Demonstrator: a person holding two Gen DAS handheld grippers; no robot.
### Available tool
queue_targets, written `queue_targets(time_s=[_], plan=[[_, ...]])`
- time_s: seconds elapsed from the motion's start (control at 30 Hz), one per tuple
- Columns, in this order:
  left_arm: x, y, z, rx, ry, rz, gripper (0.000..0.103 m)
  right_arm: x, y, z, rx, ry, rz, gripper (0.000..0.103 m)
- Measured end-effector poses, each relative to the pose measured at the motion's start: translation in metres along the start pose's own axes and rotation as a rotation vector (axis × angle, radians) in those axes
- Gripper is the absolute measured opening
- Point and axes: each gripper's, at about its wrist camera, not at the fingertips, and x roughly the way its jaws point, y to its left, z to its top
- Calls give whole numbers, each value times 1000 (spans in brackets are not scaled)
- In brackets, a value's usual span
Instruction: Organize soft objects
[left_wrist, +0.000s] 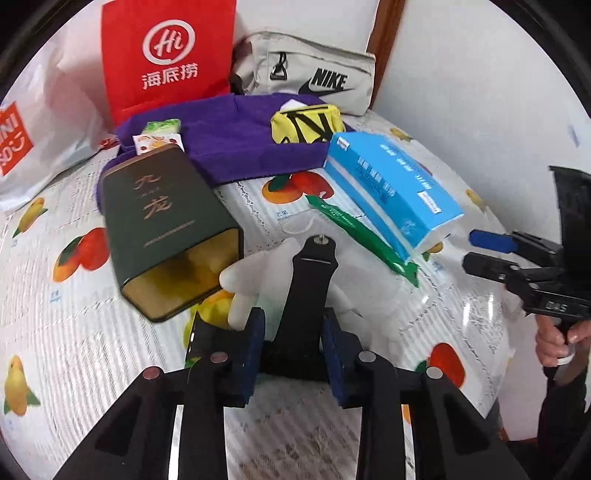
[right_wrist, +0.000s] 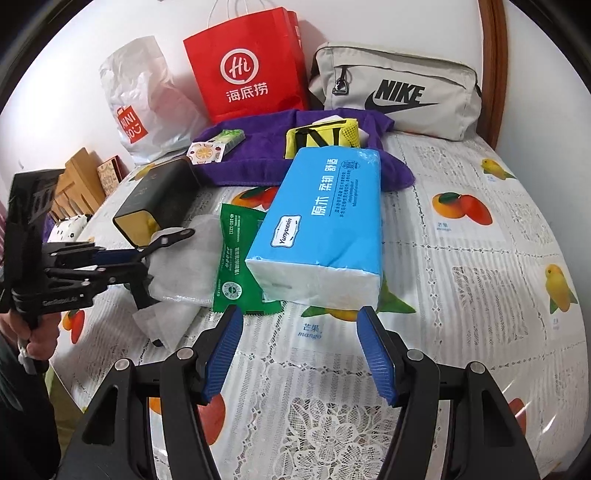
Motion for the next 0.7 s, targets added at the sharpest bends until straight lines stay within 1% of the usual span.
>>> queue_targets(time_s=[0.1, 0.23, 0.5, 0.57, 0.6, 0.7], plan=[[-6, 1, -9, -15, 8, -3, 29, 0, 1, -1, -2, 2, 3, 63], [0, -4, -17, 2, 43, 5, 29, 1, 4, -3, -10, 9, 8, 63], [14, -15, -9, 52, 68, 16, 30, 4, 8, -8, -22, 31, -5, 63], [16, -17, -7, 62, 73, 20, 35, 5, 8, -8, -20, 36, -4, 63], [17, -18, -6, 67, 77, 20, 37, 6, 8, -8, -20, 38, -4, 63], [15, -22, -3, 81, 64, 26, 37, 7, 11, -9, -26, 42, -5, 63]])
